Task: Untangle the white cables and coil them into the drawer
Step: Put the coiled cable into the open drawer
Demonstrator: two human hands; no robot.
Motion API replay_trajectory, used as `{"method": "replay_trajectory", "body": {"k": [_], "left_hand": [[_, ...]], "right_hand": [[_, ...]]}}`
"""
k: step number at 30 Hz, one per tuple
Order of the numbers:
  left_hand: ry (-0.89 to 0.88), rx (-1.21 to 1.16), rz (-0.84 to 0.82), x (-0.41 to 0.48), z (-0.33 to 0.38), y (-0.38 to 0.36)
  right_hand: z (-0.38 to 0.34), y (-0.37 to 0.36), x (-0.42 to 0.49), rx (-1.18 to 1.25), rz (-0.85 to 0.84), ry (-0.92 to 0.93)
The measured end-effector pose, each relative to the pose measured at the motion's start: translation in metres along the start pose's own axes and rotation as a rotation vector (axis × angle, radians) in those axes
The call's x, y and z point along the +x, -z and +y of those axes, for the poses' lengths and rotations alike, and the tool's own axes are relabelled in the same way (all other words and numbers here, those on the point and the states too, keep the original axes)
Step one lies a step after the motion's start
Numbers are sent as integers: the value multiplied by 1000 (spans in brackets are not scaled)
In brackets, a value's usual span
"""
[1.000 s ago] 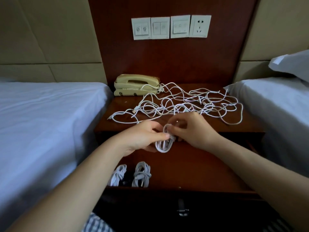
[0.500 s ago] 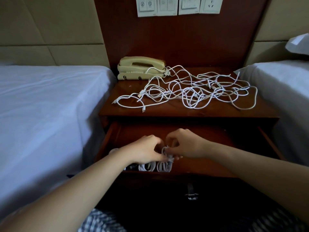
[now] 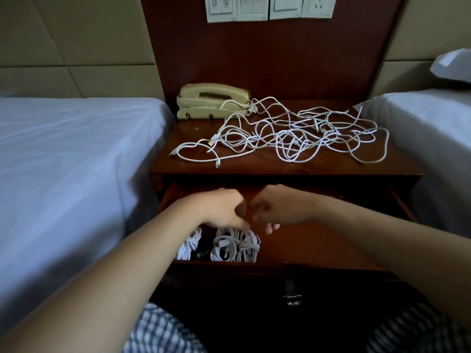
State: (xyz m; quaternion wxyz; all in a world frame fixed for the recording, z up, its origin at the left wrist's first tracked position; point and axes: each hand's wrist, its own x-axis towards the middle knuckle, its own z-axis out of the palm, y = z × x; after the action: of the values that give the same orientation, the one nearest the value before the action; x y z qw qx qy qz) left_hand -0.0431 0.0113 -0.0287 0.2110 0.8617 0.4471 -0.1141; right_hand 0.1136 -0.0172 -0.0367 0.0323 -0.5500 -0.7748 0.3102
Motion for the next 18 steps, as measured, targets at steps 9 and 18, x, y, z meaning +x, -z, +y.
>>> {"method": "replay_trajectory", "body": {"k": [9, 18], "left_hand": [[-48, -171, 425, 28, -12, 44], [284, -143, 731, 73, -37, 54]], "right_hand": [[29, 59, -12, -147, 636, -28], [61, 65, 7, -168, 664, -108]]}}
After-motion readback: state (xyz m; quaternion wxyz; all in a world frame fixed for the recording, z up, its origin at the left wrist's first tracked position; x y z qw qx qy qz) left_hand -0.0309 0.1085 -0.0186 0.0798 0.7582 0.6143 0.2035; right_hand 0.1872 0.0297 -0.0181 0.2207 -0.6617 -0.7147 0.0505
